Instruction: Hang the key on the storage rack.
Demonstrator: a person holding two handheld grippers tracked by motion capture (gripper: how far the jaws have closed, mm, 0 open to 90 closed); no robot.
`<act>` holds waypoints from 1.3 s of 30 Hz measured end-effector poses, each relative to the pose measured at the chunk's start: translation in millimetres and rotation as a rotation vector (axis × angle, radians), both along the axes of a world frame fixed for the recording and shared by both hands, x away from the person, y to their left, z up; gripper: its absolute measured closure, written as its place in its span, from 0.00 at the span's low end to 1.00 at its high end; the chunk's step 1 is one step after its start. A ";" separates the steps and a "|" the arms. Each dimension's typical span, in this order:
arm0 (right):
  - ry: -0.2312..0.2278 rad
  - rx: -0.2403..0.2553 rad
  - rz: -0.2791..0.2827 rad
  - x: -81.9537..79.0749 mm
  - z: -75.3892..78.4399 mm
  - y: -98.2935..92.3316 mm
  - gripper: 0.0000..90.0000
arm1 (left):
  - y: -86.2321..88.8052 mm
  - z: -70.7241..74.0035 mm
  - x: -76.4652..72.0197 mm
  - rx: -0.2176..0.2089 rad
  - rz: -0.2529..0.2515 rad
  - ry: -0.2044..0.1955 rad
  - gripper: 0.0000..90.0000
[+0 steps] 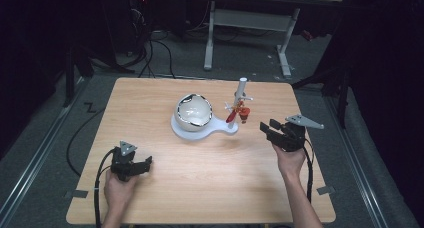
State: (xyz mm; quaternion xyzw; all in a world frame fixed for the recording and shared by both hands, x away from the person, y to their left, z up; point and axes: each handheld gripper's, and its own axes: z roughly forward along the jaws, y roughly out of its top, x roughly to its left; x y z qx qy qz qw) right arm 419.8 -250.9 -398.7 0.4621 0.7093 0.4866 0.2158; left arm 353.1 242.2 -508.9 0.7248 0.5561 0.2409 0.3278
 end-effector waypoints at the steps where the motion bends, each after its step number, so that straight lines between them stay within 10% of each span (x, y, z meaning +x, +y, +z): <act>1: 0.000 0.003 0.001 -1.1 -0.2 -1.2 0.59 | 0.0 0.0 0.0 0.000 0.000 0.000 0.22; 39: -0.022 0.032 0.000 -34.8 -9.6 -23.7 0.61 | -0.1 0.0 0.0 0.000 0.000 0.000 0.22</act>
